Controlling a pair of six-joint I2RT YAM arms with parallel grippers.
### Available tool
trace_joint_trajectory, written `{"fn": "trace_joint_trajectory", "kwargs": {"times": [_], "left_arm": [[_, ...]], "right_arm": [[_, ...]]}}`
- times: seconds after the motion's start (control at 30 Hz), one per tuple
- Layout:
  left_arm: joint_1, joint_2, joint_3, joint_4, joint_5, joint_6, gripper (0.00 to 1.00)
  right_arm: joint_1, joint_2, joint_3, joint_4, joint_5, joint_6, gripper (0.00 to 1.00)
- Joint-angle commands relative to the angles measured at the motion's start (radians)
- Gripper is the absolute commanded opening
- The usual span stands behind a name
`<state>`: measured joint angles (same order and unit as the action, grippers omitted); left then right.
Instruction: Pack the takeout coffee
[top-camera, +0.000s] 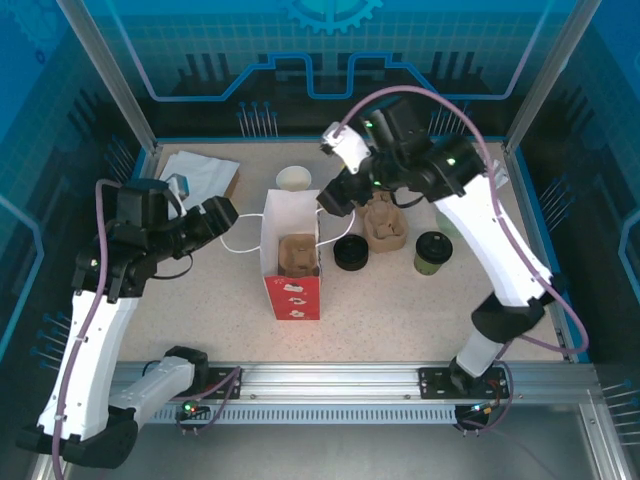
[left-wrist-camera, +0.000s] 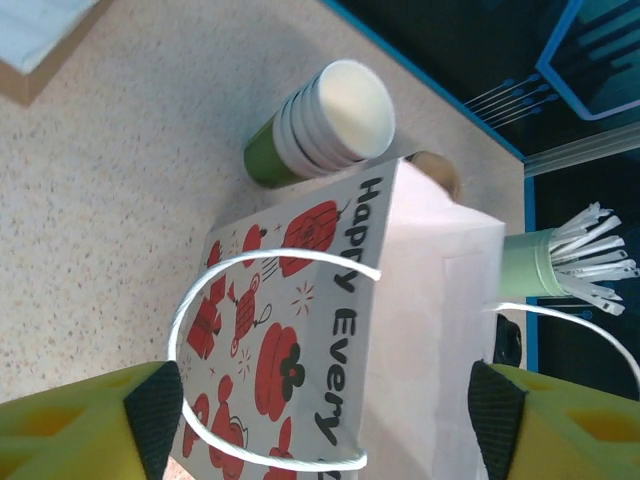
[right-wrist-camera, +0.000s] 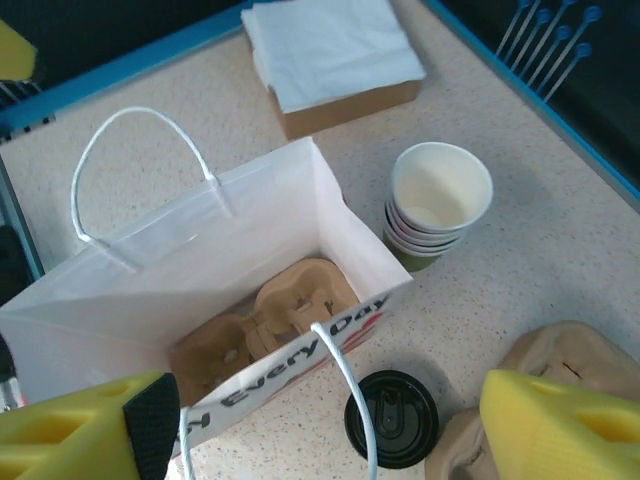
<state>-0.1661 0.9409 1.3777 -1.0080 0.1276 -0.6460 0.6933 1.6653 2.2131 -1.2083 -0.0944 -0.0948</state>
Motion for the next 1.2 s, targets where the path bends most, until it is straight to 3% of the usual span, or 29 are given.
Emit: {"fn": "trace_joint_trajectory", "kwargs": {"times": [0.0,0.33,0.5,0.77,1.17], "left_arm": [[0.007,0.000,0.046,-0.039,-0.004,0.054,0.82],[0.008,0.027,0.086,-0.006,-0.004,0.083,0.84],[0.008,0.046,0.085,0.002,0.006,0.085,0.84],[0.005,0.115,0.137,-0.023,0.136,0.140,0.81],[-0.020,0.182,0.197,-0.103,0.099,0.214,0.78]], "right_arm": [[-0.031,-0.070,-0.081,0.078,0.019,0.133,0.85],[-0.142,-0.341,-0.445,0.241,-0.073,0.293,1.00],[-0.180,-0.424,-0.582,0.306,-0.129,0.336,1.00],[-0.201,-0.441,-0.631,0.290,-0.142,0.349,1.00],[-0.201,-0.440,-0.654,0.261,-0.123,0.375,1.00]]}}
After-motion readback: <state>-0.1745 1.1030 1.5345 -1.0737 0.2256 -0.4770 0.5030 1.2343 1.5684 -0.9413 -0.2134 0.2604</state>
